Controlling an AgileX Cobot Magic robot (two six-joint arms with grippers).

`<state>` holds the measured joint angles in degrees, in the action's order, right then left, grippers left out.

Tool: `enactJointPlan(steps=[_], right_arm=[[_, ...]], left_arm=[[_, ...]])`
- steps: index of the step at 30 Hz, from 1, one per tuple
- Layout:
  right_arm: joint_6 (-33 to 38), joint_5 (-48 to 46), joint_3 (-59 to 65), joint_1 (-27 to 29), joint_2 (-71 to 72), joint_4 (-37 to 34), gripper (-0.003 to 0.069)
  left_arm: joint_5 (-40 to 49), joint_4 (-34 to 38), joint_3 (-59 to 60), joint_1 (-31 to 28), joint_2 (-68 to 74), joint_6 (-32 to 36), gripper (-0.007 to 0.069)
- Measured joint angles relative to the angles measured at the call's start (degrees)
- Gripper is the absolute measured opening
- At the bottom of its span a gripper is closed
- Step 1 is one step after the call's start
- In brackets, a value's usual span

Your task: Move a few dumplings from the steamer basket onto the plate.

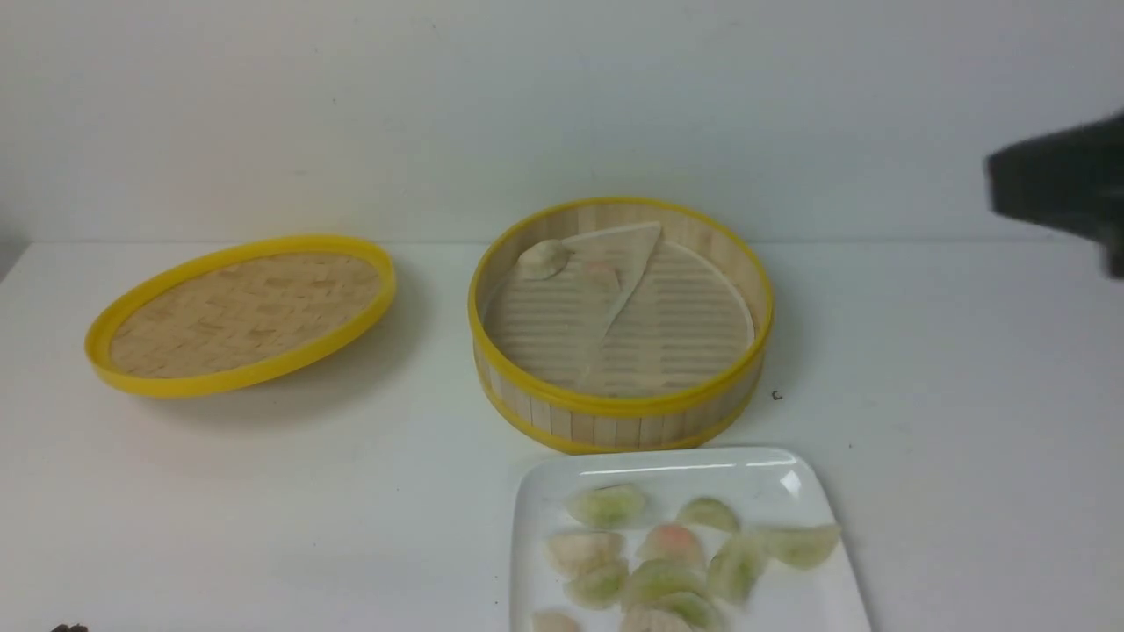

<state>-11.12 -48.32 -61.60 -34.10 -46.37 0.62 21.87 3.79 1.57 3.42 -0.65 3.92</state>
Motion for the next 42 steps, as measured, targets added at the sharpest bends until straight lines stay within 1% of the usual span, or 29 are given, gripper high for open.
enactJointPlan(steps=[1, 3, 5, 6, 7, 9, 10, 11, 14, 19, 33, 38, 42], right_arm=[[-0.37, 3.46, 2.75, 0.00, 3.68, 0.14, -0.0013], [-1.96, 13.36, 13.67, 0.00, 13.47, 0.26, -0.0013], [-2.83, 20.17, 20.39, 0.00, 21.03, 0.37, -0.0013], [-2.83, 20.17, 20.39, 0.00, 21.85, 0.37, -0.0013], [-3.75, 24.41, 27.10, 0.00, 27.33, 0.48, -0.0013], [-5.64, 27.69, 33.93, 0.00, 34.77, 1.57, -0.0013], [-5.64, 27.83, 33.93, 0.00, 35.35, 1.72, -0.0013], [-7.81, 28.67, 38.47, 0.00, 39.82, 3.27, -0.0013], [-9.90, 29.29, 42.08, 0.00, 44.54, 5.75, -0.0013], [-12.23, 29.64, 44.26, 0.00, 47.05, 6.58, -0.0013], [-12.20, 32.15, 44.26, 0.00, 47.05, 7.65, -0.0010], [-9.84, 32.32, 44.26, 0.00, 47.05, 7.60, -0.0010], [-9.89, 32.32, 44.26, 0.00, 47.05, 6.99, -0.0010]], left_arm=[[0.00, 0.00, 0.00, 0.00, 0.00, 0.00, -0.0006], [0.00, 0.00, 0.00, 0.00, 0.00, 0.00, -0.0006], [0.00, 0.00, 0.00, 0.00, 0.00, 0.00, -0.0006], [0.00, 0.00, 0.00, 0.00, 0.00, 0.00, -0.0006], [0.00, 0.00, 0.00, 0.00, 0.00, 0.00, -0.0006], [0.00, 0.00, 0.00, 0.00, 0.00, 0.00, -0.0006], [0.00, 0.00, 0.00, 0.00, 0.00, 0.00, -0.0006], [0.00, 0.00, 0.00, 0.00, 0.00, 0.00, -0.0006], [0.00, 0.00, 0.00, 0.00, 0.00, 0.00, -0.0006], [0.00, 0.00, 0.00, 0.00, 0.00, 0.00, -0.0006], [0.00, 0.04, 0.00, 0.00, 0.00, 0.00, -0.0006], [0.00, 0.04, 0.00, 0.00, 0.00, 0.00, -0.0006], [0.00, 0.04, 0.00, 0.00, 0.00, 0.00, -0.0006]])
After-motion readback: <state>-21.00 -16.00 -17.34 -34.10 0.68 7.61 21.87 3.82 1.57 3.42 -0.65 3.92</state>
